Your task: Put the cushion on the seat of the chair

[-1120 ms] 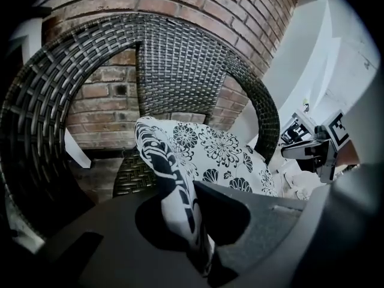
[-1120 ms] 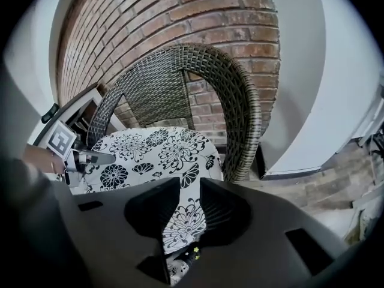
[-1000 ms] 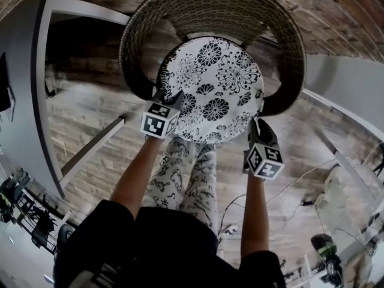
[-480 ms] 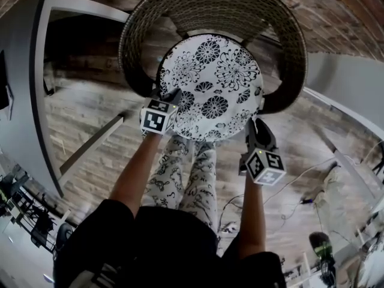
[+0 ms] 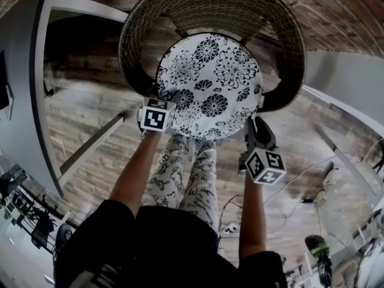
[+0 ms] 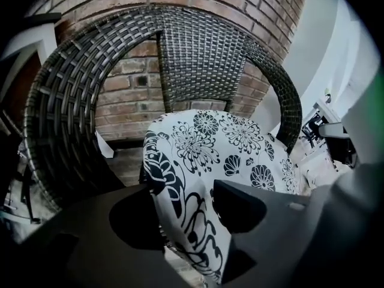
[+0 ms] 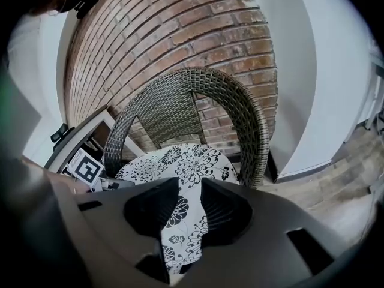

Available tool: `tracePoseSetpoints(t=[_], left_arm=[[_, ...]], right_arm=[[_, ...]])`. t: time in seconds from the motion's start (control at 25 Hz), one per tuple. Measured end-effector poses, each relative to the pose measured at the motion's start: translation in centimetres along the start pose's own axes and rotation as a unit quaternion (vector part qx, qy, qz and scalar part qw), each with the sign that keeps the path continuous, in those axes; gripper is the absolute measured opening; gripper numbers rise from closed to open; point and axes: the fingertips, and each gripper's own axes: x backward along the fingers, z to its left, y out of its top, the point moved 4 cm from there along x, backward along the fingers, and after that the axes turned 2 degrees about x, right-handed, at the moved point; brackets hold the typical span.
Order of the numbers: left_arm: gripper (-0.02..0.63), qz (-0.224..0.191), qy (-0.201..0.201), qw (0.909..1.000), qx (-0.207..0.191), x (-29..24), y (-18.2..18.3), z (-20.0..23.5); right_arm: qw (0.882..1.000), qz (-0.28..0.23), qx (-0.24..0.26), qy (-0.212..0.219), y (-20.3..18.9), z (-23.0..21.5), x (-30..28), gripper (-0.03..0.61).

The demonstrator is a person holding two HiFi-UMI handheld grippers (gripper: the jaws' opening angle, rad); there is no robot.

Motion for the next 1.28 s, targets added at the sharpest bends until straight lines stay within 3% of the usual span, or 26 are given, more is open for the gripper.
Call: tracePoseSetpoints(t=[0.4,0.64,0.8,0.92,1.12,1.28], left_arm=[[0.253,0.022,0.015,0.9993,0.025,1.2,-1.6,0.6],[0.253,0.001,0.037,0.9985,0.040,3.3,-1.6,1.3],[0.253,-0.001,0.043,0.9962,0.075,4.3,-2.3,1.4],[0.252,-0.025,0.026,0.9955,0.088,5.7,-1.3,0.4],[0.238,-0.069,0.000,0.9956,0.064,8.5,1.0,-1.2],[0.154,-0.103,-0.001,0.9935,0.048,10.7,3.5,-1.9]], right_arm=[[1.000,-0.009,0.005,0.003,0.5,0.5,0.8,0.120],[1.000,-0.016,0.014,0.004,1.1,0.9,1.7,0.120],[1.000,-0.018,0.014,0.002,1.7,1.1,2.1,0.120],[1.000,-0.026,0.015,0.003,2.5,1.5,2.5,0.109],[0.998,-0.050,0.029,0.004,3.9,2.3,3.7,0.045],[0.997,-0.069,0.027,0.002,5.4,2.6,4.5,0.009]])
